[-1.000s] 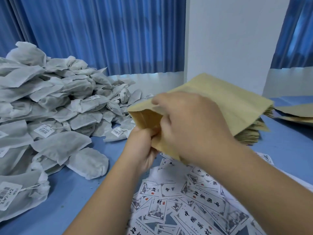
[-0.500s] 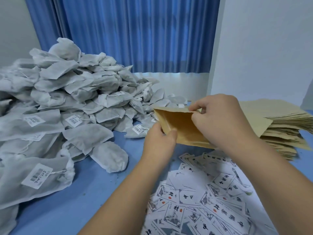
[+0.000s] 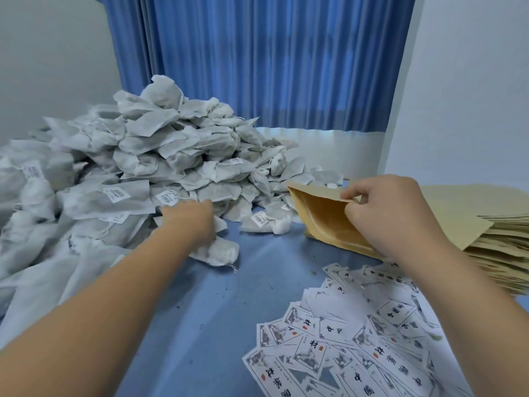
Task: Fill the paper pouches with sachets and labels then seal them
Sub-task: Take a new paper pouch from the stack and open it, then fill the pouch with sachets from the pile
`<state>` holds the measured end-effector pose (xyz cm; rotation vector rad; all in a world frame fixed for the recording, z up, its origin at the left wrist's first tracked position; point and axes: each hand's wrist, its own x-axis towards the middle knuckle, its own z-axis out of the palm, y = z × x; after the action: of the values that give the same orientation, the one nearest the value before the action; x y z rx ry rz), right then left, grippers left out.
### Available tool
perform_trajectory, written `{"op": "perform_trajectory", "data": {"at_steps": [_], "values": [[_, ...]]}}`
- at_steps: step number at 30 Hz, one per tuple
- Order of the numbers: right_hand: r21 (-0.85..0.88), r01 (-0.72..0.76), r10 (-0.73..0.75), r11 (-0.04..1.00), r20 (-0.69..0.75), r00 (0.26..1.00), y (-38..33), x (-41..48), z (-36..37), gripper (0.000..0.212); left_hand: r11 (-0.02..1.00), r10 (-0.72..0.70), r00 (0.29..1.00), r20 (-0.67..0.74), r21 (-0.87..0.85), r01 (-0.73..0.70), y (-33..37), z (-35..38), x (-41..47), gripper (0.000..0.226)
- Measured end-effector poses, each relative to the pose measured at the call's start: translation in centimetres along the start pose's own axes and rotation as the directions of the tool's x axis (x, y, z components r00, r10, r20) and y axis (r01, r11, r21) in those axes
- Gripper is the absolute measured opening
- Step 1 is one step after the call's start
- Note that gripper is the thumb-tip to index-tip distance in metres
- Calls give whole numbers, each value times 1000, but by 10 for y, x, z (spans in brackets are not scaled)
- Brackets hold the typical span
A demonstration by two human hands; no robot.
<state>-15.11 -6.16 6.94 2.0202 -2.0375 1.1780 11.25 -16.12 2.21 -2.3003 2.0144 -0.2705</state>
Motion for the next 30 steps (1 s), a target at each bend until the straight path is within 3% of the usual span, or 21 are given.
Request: {"op": "perform_trajectory", "data": {"at_steps": [4,7,11,13,15,17,22,25,30], "values": [[-1,4,-4,1000,-6,1000,2,0,0,28,999,15,1000,19,42,-16,-8,-4,10,34],[-11,8,-8,1000,-2,1000,3,2,0,27,995,90,988,-125,64,-82,-11,-7,11,27],[-11,5,-5,1000,-8,1000,4,3,-1,26,905,331,868,-369,-136,-403,-22,-19,-3,51],[-4,1,-1,1000,-15,1000,6,3,-1,26,813,496,822,-279,-184,-552,-28,-23,-18,53],[-8,3,-3,1000,-13,1000,6,3,1,26,787,595,802,-54,-166,-594,-30,-23,-34,52],[-20,15,-15,1000,-3,1000,6,2,3,26,783,621,776,110,-115,-611,-29,-18,-43,53],[-34,29,-29,999,5,1000,7,0,4,26,815,573,760,307,-111,-569,-24,-20,-45,70],[-40,27,-26,999,4,1000,9,0,3,26,834,529,767,362,-52,-550,-21,-19,-42,86],[-51,16,-16,999,1,1000,12,1,1,25,848,486,814,319,54,-527,-11,-12,-32,97]]}}
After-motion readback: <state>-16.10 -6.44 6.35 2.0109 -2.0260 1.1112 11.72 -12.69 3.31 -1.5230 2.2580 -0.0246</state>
